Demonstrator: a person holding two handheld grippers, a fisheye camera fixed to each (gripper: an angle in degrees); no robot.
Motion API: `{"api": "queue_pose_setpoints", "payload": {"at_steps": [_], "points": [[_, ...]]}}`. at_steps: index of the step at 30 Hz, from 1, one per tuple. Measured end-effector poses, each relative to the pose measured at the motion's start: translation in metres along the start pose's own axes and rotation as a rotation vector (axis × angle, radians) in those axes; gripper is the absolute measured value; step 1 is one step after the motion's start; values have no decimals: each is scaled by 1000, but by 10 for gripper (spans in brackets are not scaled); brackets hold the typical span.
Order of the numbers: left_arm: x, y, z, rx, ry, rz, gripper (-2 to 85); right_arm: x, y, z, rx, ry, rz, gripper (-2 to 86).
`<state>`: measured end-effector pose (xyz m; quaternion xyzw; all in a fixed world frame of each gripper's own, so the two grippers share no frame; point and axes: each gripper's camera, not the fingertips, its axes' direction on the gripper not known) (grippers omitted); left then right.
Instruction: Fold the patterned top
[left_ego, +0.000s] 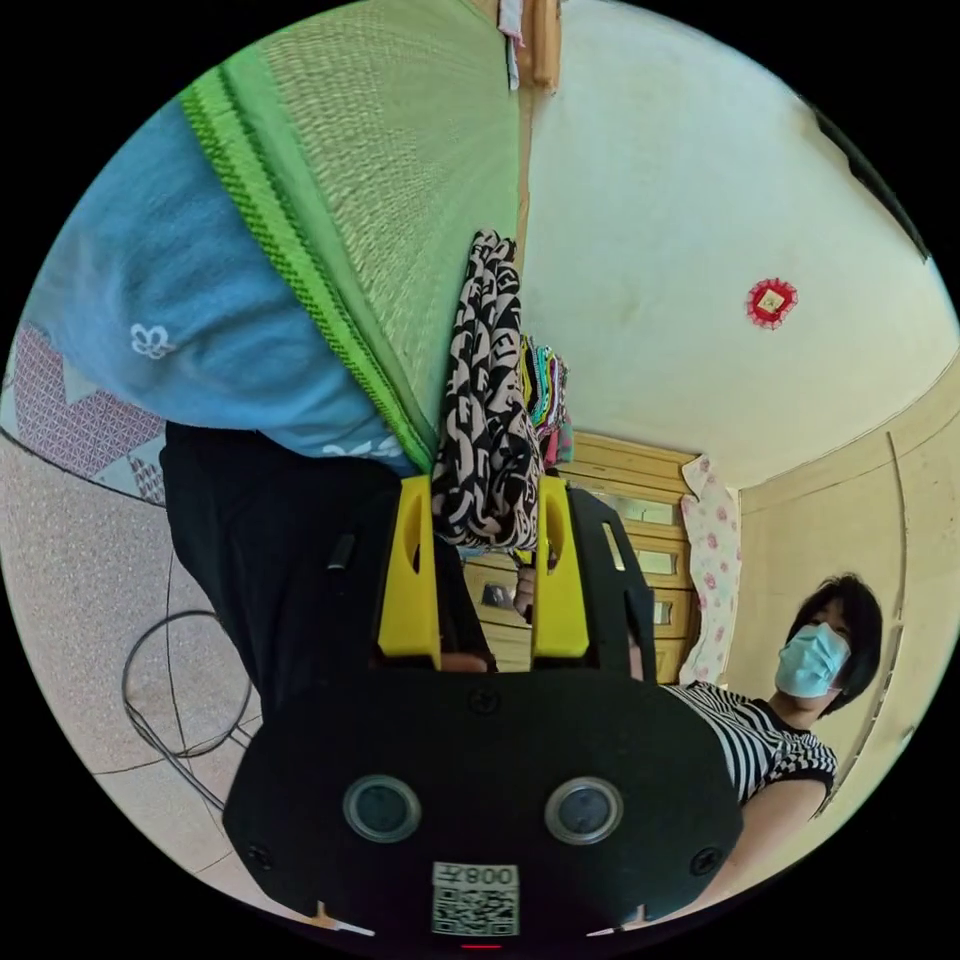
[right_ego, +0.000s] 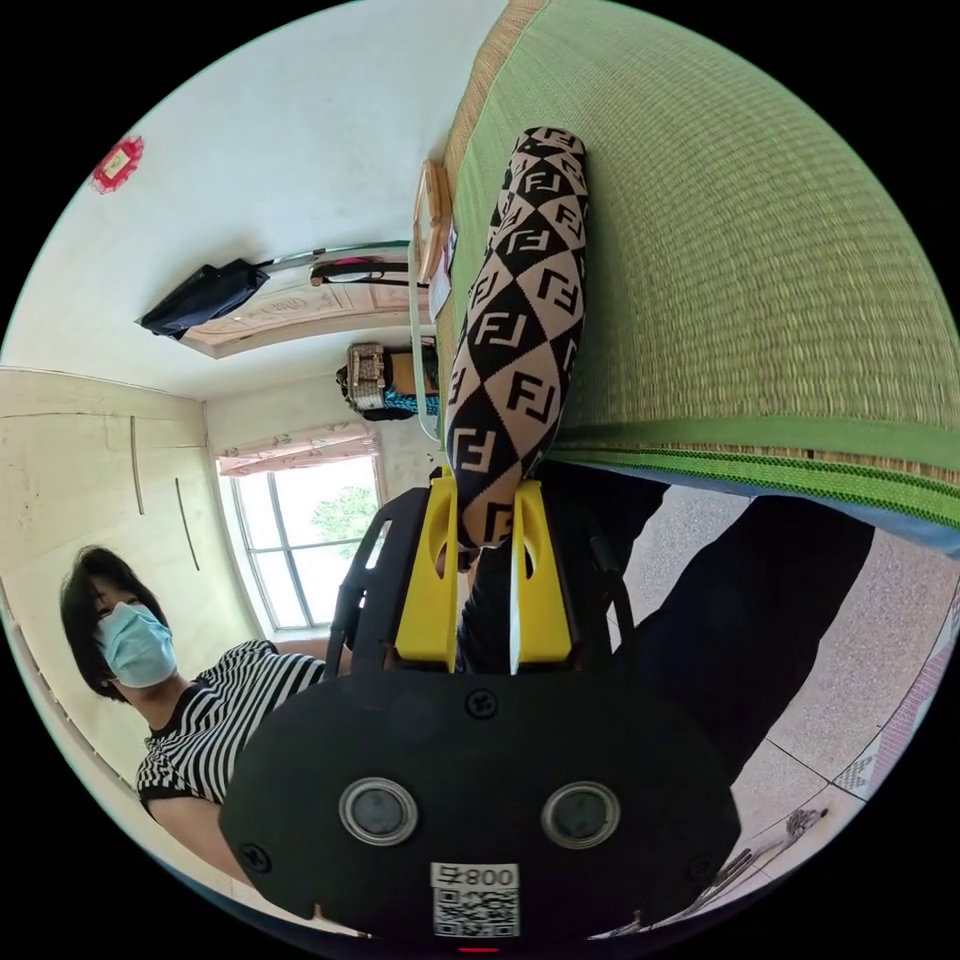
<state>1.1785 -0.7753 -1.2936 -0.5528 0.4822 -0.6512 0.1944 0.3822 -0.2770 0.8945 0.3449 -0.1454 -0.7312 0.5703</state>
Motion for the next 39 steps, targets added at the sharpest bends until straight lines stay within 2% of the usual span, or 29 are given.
{"api": "queue_pose_setpoints", "payload": {"at_steps": [7, 14, 18, 30, 39], "points": [[12, -20, 12, -144, -6, 30, 158, 17, 8, -19, 23, -7, -2, 84], [22, -25, 1, -194, -56, -4, 89, 39, 13, -44, 32, 2, -4, 84], [39, -21, -13, -190, -64, 7, 77, 58, 22, -61, 30, 2, -1, 83], [119, 3, -77, -197, -102, 32, 71, 130, 68, -112, 53, -51, 12, 82], [222, 13, -131, -199, -108, 118, 70, 171, 106, -166, 79, -66, -54, 78]]}}
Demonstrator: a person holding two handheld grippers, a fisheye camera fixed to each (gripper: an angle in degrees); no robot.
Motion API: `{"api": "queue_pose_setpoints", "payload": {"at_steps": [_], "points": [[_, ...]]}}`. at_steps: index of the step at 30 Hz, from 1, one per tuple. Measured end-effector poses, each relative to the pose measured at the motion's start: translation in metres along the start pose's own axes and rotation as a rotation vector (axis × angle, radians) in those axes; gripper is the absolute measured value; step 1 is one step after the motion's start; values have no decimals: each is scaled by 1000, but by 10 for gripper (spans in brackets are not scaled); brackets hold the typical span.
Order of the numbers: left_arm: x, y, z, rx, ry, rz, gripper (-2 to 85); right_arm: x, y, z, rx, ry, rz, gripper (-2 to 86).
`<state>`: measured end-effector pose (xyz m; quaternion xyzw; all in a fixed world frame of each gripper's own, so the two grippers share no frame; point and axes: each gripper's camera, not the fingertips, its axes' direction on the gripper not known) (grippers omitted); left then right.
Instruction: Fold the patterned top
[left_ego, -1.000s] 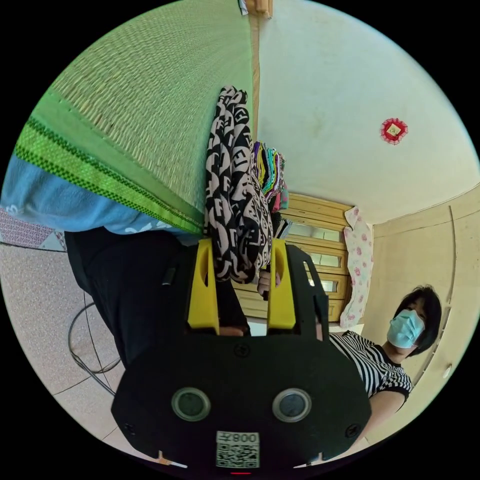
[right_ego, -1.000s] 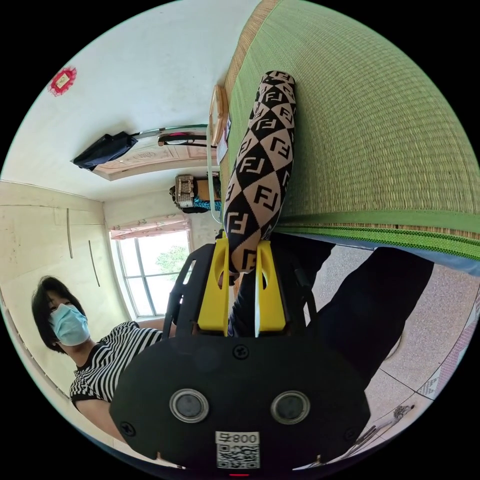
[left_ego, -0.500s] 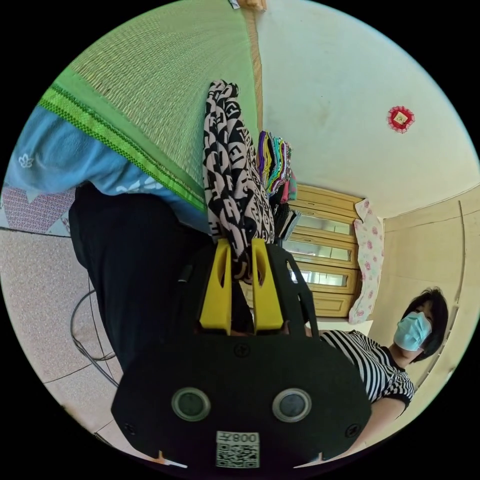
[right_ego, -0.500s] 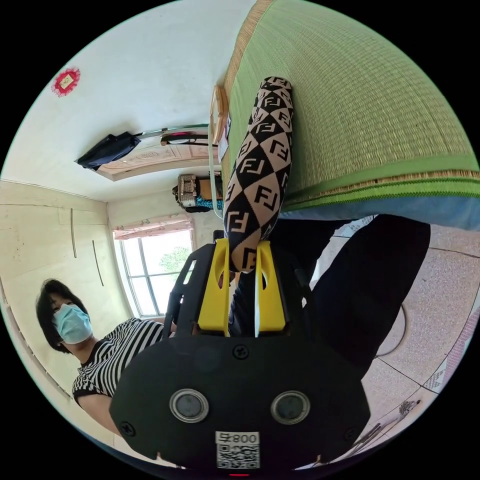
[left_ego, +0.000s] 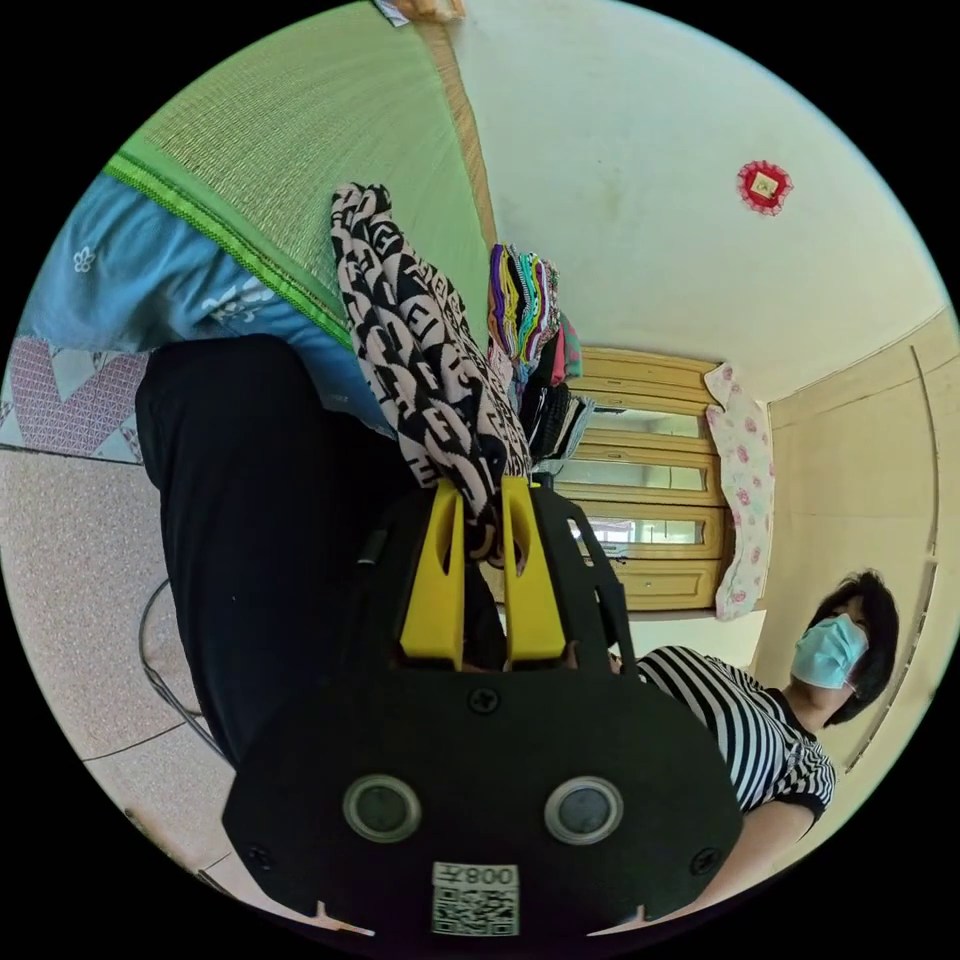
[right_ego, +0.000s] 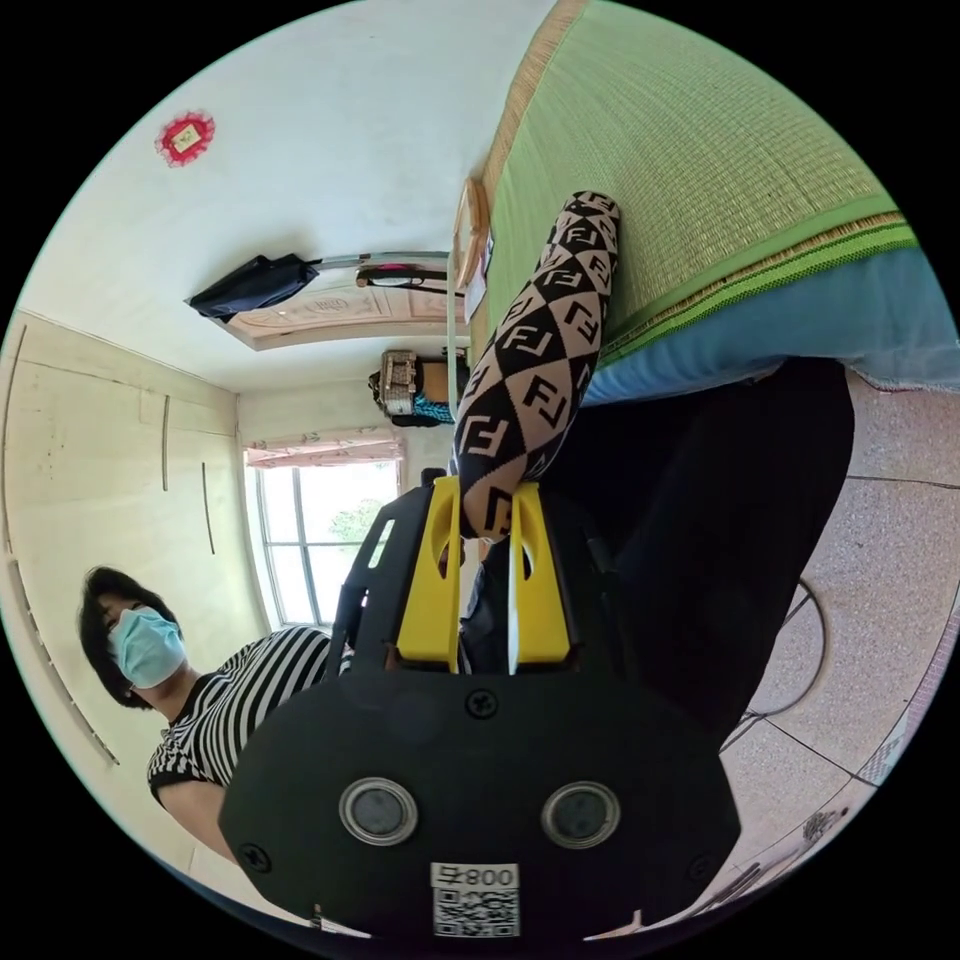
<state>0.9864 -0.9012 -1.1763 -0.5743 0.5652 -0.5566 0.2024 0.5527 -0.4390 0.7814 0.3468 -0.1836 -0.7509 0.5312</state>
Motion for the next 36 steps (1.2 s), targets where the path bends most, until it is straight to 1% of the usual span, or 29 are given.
{"api": "queue_pose_setpoints", "payload": {"at_steps": [12, 21, 27, 31, 34, 36], "points": [[168, -6, -84, -34, -27, 156, 69, 61, 57, -97, 43, -32, -116, 72], [322, -61, -137, -76, -57, 246, 68, 106, 62, -185, 101, -52, -209, 68], [430, -133, -161, -121, -52, 284, 67, 145, 44, -250, 172, -80, -233, 65], [511, -204, -167, -160, -32, 294, 67, 164, 17, -297, 222, -94, -251, 63], [573, -269, -165, -190, -36, 317, 66, 178, -21, -340, 256, -86, -268, 61], [609, -316, -161, -204, -31, 327, 66, 191, -68, -377, 275, -81, -274, 60]]}}
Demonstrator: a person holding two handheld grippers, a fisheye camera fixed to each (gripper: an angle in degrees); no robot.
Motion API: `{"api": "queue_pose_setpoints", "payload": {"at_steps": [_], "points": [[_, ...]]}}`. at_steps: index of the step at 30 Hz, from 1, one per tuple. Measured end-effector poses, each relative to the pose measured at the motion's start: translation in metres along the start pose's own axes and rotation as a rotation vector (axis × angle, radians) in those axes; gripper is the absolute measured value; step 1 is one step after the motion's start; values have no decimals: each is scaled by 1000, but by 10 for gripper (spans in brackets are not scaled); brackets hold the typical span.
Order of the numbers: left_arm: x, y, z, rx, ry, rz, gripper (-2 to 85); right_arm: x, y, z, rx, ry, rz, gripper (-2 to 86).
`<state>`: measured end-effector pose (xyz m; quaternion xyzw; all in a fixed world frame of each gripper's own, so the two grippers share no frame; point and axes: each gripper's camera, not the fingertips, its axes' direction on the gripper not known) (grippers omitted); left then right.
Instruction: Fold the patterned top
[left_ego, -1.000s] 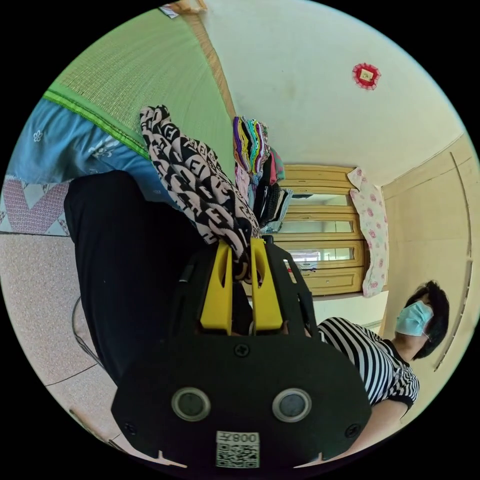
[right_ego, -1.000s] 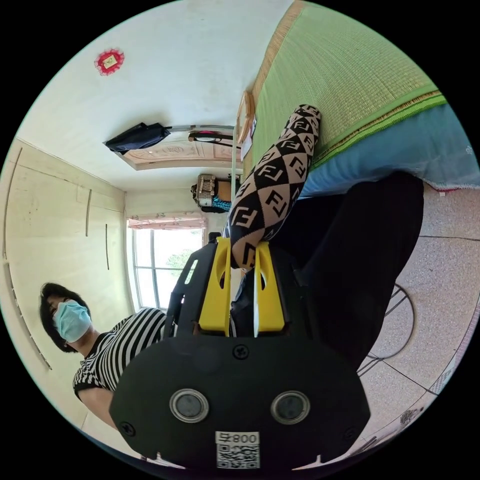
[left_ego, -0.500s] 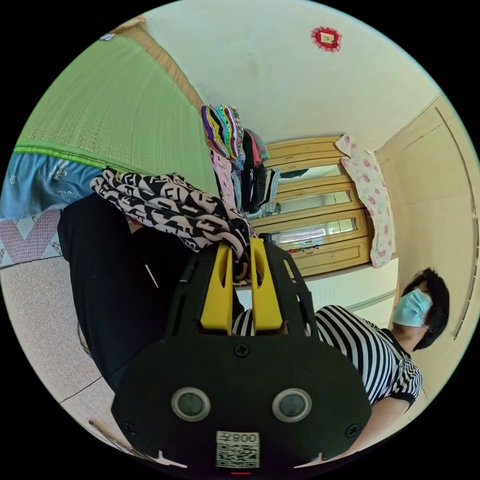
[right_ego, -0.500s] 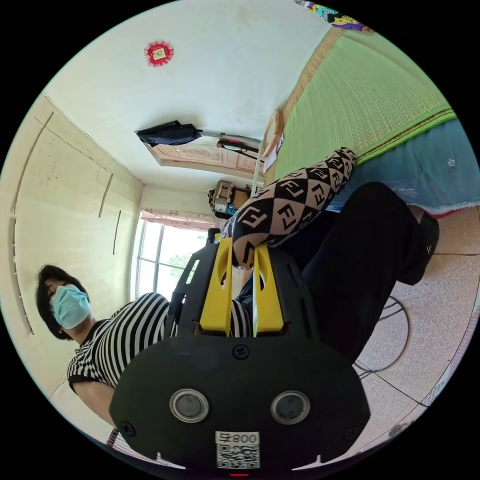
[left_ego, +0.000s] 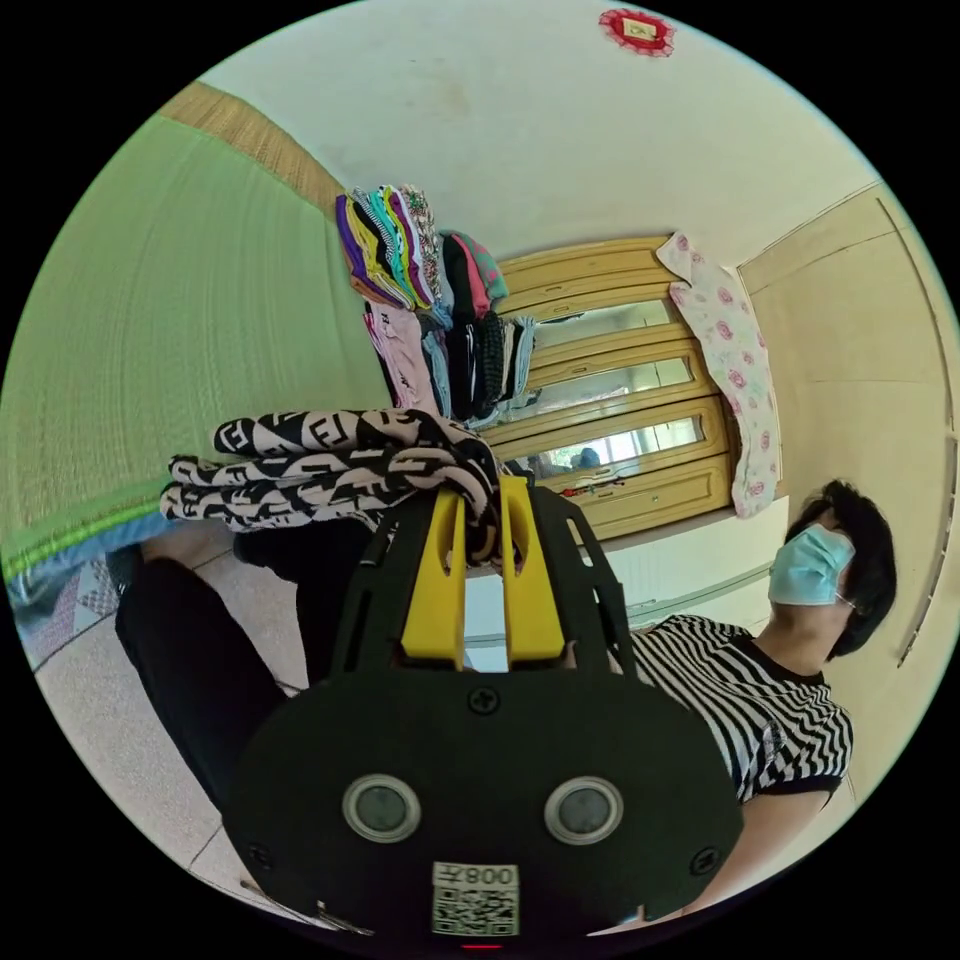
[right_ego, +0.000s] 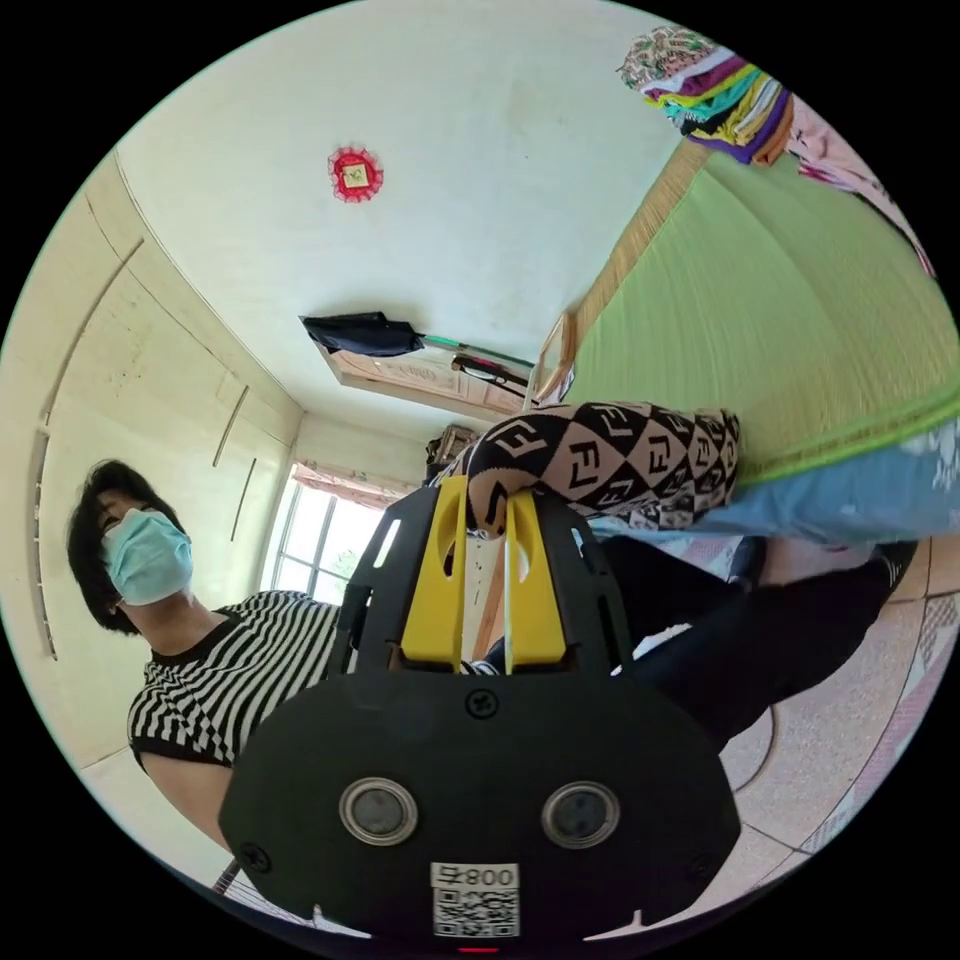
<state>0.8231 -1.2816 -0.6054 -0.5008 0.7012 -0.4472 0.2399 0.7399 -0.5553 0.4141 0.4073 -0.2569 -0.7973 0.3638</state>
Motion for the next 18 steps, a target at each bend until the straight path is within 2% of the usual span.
{"api": "queue_pose_setpoints", "payload": {"at_steps": [4, 9, 14, 18], "points": [[36, -154, -18, 5, 27, 36, 66, 40, -106, -32, 5, 32, -20, 59], [83, -361, -44, 38, 76, 93, 65, 87, -305, -76, 8, 49, -107, 58], [215, -611, -70, 78, 15, 275, 65, 82, -499, -126, 59, 66, -233, 59], [339, -764, -74, 127, -22, 441, 66, 44, -651, -188, 107, 90, -355, 60]]}}
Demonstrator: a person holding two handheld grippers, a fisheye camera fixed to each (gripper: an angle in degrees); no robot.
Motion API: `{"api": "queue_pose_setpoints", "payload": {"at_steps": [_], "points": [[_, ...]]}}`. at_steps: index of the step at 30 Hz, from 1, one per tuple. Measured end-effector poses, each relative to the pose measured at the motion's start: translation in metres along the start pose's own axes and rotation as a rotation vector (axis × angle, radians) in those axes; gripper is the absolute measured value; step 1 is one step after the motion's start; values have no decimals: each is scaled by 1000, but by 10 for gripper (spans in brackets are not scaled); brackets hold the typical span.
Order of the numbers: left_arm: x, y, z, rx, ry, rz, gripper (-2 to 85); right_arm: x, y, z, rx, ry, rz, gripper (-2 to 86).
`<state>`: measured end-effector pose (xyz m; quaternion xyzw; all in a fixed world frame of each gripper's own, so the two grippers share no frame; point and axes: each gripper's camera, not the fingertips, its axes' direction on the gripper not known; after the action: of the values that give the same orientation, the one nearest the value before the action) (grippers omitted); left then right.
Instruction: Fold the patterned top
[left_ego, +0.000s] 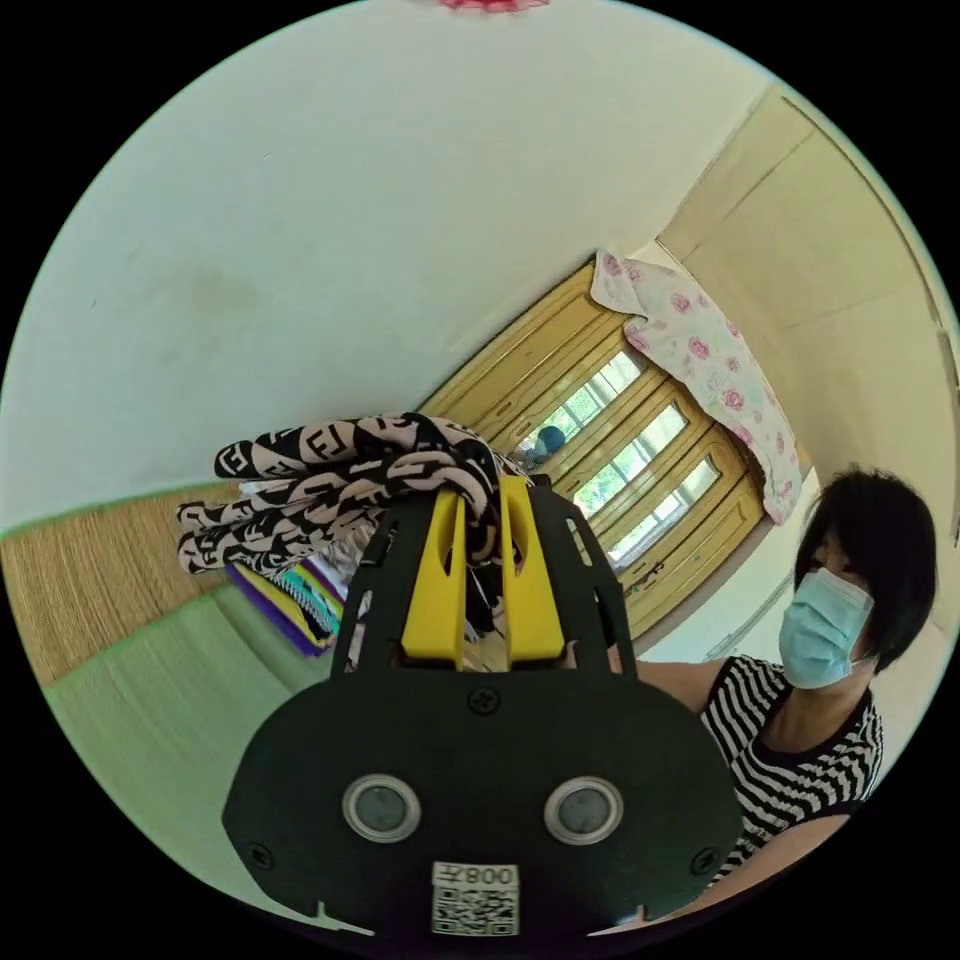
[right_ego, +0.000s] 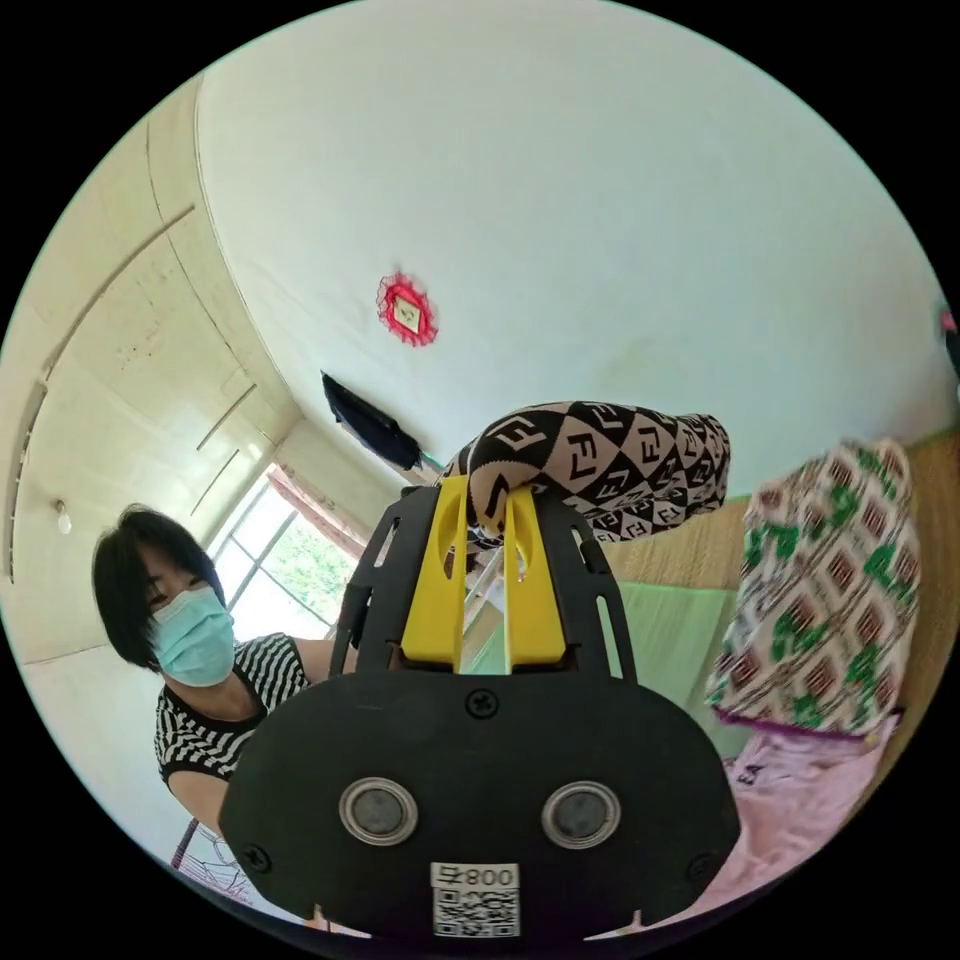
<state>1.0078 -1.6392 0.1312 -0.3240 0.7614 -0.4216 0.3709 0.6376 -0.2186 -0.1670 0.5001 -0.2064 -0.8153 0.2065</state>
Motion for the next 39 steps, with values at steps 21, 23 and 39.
{"api": "queue_pose_setpoints", "payload": {"at_steps": [21, 23, 39], "points": [[23, -298, 217, -371, -254, -217, 79, 407, -6, -154, -143, 292, 503, 75], [44, -323, 217, -379, -275, -230, 83, 412, -6, -155, -137, 310, 502, 74], [235, -495, 191, -311, -395, -77, 43, 356, -132, 11, -183, 661, 99, 1]]}}
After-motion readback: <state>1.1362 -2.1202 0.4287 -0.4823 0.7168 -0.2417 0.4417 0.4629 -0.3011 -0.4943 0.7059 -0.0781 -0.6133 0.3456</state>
